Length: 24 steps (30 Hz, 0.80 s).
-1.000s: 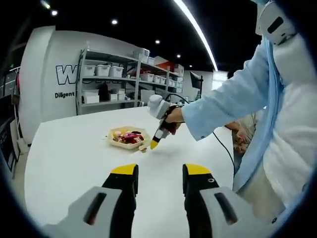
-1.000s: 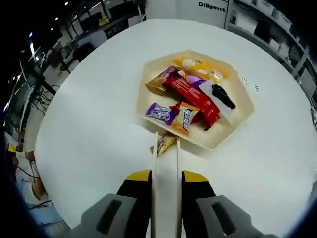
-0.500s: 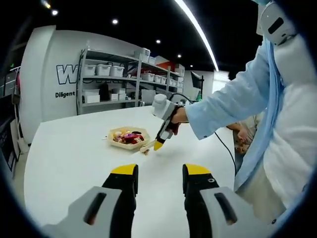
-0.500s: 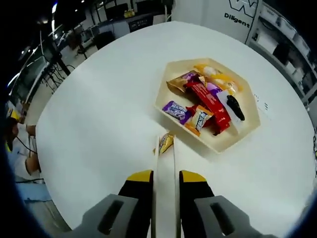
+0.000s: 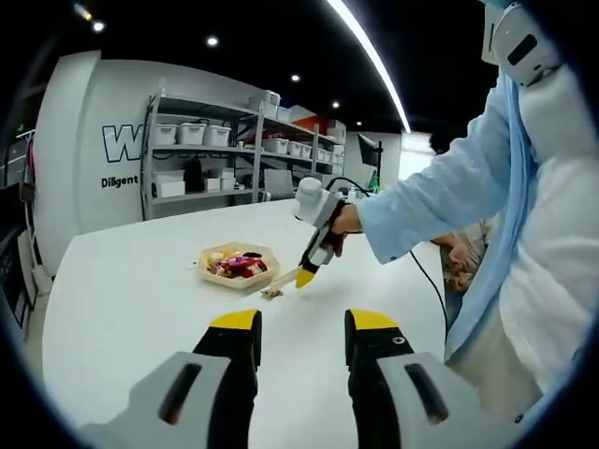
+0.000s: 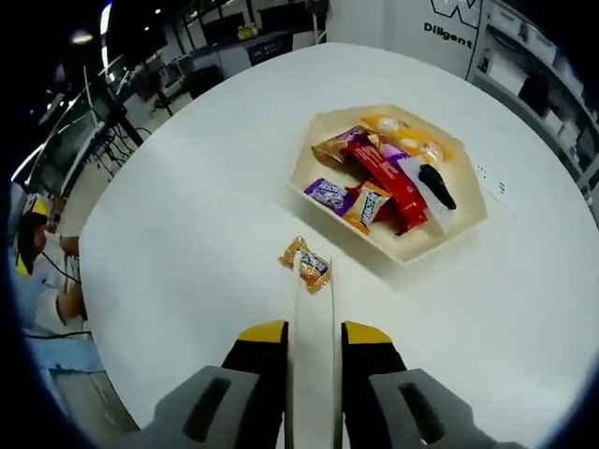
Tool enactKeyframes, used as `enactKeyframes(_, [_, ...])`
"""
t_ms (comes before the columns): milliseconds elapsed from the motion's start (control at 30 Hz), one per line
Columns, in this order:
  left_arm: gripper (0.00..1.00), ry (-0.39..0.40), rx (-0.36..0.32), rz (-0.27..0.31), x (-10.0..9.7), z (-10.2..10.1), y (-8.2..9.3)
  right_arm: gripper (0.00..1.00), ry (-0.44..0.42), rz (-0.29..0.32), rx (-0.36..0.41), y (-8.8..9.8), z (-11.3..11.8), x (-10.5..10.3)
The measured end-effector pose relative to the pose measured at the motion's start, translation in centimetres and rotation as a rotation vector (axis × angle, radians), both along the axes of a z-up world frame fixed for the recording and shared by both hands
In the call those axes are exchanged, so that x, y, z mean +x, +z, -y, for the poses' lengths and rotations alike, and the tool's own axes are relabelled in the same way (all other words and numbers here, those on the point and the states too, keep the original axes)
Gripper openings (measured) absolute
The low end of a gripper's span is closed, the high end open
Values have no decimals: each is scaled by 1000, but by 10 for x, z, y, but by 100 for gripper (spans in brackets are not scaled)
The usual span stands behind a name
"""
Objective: Place the target food into the container with the food tongs after gripping and lifting it, then release it inside without dropping or visibly crushing the food.
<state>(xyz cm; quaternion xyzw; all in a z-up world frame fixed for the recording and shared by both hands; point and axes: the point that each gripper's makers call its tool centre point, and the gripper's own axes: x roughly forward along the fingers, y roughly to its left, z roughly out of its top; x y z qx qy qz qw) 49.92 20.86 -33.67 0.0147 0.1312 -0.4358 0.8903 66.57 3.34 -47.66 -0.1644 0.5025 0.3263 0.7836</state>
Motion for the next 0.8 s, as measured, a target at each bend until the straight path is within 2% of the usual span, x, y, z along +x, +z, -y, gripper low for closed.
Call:
enactKeyframes(33, [33, 1, 0, 0, 0, 0, 0, 13, 41, 20, -4, 1, -4, 2])
enactKeyframes(67, [33, 2, 0, -1, -1, 0, 1, 13, 113, 63, -58, 1, -3, 4])
enactKeyframes(100, [33, 4, 4, -1, -1, -1, 0, 14, 161, 35, -71, -2, -5, 0])
enactKeyframes(167, [33, 10, 5, -2, -2, -3, 1, 14, 261, 116, -154, -4, -2, 9])
enactKeyframes(200, [33, 13, 5, -2, -3, -4, 1, 14, 279, 77, -149, -7, -4, 4])
enactKeyframes(233, [33, 18, 4, -3, -4, -5, 1, 14, 284, 82, -156, -6, -3, 5])
enactKeyframes(267, [33, 22, 6, -6, -5, -6, 0, 14, 331, 119, -182, -5, -3, 11])
enactKeyframes(333, [33, 29, 11, -10, -7, -8, -2, 14, 400, 105, -207, -7, -2, 10])
enactKeyframes(367, [33, 32, 12, -13, -8, -9, -2, 15, 437, 119, -213, -7, -2, 14])
enactKeyframes(400, [33, 36, 13, -13, -9, -10, -2, 15, 486, 122, -191, -7, -6, 13])
enactKeyframes(433, [33, 39, 11, -13, -10, -11, -2, 15, 465, 91, -188, -6, -4, 12])
enactKeyframes(500, [33, 47, 12, -15, -10, -13, -3, 15, 490, 108, -189, -3, -3, 15])
enactKeyframes(533, [33, 50, 13, -16, -10, -13, -4, 15, 537, 90, -177, -3, -4, 10])
enactKeyframes(567, [33, 53, 11, -17, -10, -13, -4, 15, 558, 96, -191, -3, -2, 9])
enactKeyframes(600, [33, 53, 11, -17, -10, -14, -4, 15, 591, 127, -229, -2, 2, 14])
enactKeyframes(667, [33, 55, 14, -19, -11, -14, -4, 16, 656, 96, -230, -5, 2, 6])
enactKeyframes(700, [33, 57, 13, -19, -10, -14, -4, 15, 677, 140, -277, -5, 5, 14])
enactKeyframes(733, [33, 58, 13, -19, -10, -14, -4, 16, 712, 130, -309, -6, 8, 15])
enactKeyframes(767, [33, 60, 14, -20, -10, -14, -4, 16, 734, 116, -299, -8, 6, 11])
enactKeyframes(800, [33, 62, 15, -21, -10, -14, -4, 16, 751, 132, -310, -8, 4, 14])
